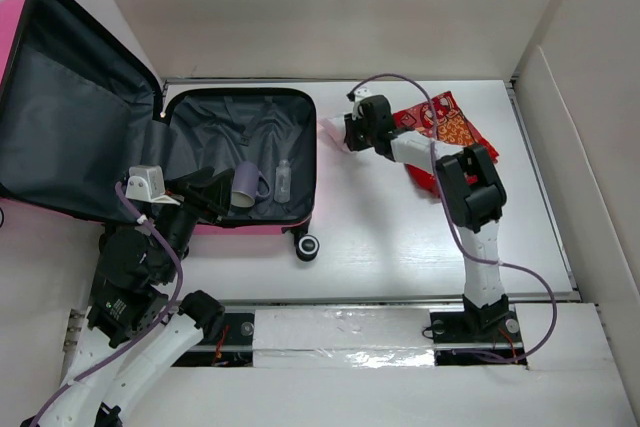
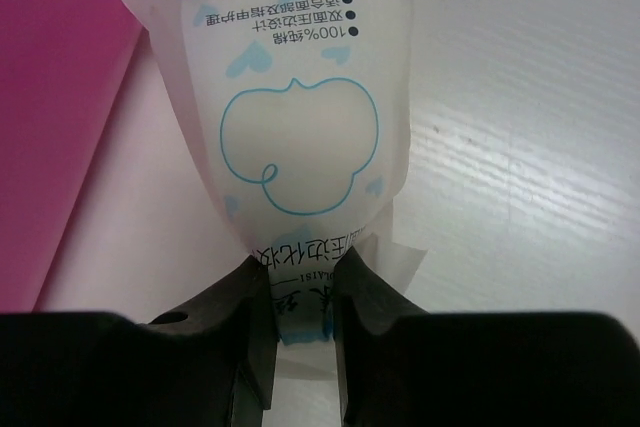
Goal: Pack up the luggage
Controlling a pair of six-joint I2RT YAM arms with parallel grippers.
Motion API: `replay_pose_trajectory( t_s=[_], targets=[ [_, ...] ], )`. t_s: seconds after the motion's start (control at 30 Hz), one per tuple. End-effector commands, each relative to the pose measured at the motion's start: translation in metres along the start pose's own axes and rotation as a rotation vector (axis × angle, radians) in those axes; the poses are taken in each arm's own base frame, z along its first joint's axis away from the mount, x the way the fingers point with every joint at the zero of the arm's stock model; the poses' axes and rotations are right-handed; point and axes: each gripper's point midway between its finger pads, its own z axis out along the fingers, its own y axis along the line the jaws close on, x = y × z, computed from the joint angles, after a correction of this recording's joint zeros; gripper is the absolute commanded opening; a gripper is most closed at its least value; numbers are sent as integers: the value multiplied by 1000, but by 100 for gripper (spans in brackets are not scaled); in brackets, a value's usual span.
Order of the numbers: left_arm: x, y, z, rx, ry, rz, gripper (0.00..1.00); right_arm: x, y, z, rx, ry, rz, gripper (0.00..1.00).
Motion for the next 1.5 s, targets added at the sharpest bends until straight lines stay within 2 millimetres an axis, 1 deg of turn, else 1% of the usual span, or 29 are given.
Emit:
replay_pose_trajectory(
  t_s=[0.0, 0.07, 0.1, 0.17, 0.23, 0.3, 0.33, 0.43, 0.47, 0.57, 0.6, 0.67, 0.7, 0.8, 0.9, 0.93, 0.97, 1.0, 1.03, 1.07, 1.13, 1.17, 1.2, 1.27, 1.3, 1.33, 1.4, 1.43, 1.47],
  targets=[
    [-4, -4, 5, 14, -22, -5, 46, -51, 8, -35, -18, -169, 2, 14],
    [-4, -4, 5, 16, -21, -5, 46, -73, 16, -62, -18, -239, -7, 14],
    [-4, -5, 6, 17, -22, -6, 46, -65, 20, -69, -16, -233, -7, 14],
    [-4, -5, 6, 17, -22, -6, 46, -92, 29, -100, -16, -322, -11, 14],
    [-3, -5, 6, 19, -19, -5, 46, -97, 48, -117, -49, -355, -21, 15],
    [-2, -6, 7, 22, -13, -5, 46, -116, 69, -140, -94, -414, -39, 16],
    [-1, -6, 8, 23, -11, -4, 46, -124, 93, -148, -136, -434, -60, 17],
    [-1, -6, 9, 22, -8, -4, 46, -132, 134, -158, -206, -452, -101, 18],
    [0, -6, 9, 18, -6, -4, 46, -137, 159, -163, -239, -470, -114, 19],
    [-1, -4, 8, 9, -13, -7, 46, -140, 193, -157, -284, -476, -124, 51],
    [-1, -3, 8, 4, -13, -8, 46, -132, 206, -148, -305, -451, -138, 74],
    [-1, -1, 8, -4, -16, -10, 46, -136, 216, -151, -339, -464, -150, 88],
    [-2, -1, 8, -5, -18, -10, 46, -133, 215, -151, -339, -466, -151, 93],
    [-1, -1, 8, -6, -17, -11, 46, -144, 208, -172, -317, -525, -153, 94],
    [1, -2, 10, -4, -8, -9, 46, -139, 188, -186, -252, -534, -150, 88],
    [2, -1, 11, -7, -5, -8, 46, -125, 175, -182, -224, -509, -149, 84],
    [4, -1, 13, -13, 3, -7, 46, -131, 166, -196, -208, -541, -136, 77],
    [5, 1, 14, -21, 6, -5, 46, -127, 159, -200, -183, -545, -130, 52],
    [6, 2, 15, -31, 8, -8, 45, -122, 150, -203, -163, -546, -121, 35],
    [8, 6, 18, -54, 12, -5, 42, -103, 136, -200, -132, -513, -116, 23],
    [11, 9, 20, -75, 21, -1, 38, -104, 117, -221, -80, -548, -86, 8],
    [15, 11, 25, -91, 34, 3, 34, -87, 102, -219, -44, -521, -80, 6],
    [18, 12, 27, -98, 42, 7, 32, -91, 88, -234, 4, -553, -58, 4],
    [27, 13, 34, -107, 75, 16, 27, -77, 61, -237, 76, -530, -31, 4],
    [28, 11, 37, -99, 80, 19, 25, -68, 34, -239, 129, -512, 16, 2],
    [32, 10, 40, -96, 95, 23, 23, -60, 21, -239, 148, -492, 41, 2],
    [45, 4, 50, -77, 145, 31, 15, -37, 5, -236, 145, -447, 85, 2],
    [49, 1, 55, -65, 164, 33, 11, -39, -7, -247, 159, -479, 105, 3],
    [62, -6, 64, -35, 219, 41, 0, -38, -10, -252, 155, -495, 110, 3]
  ],
)
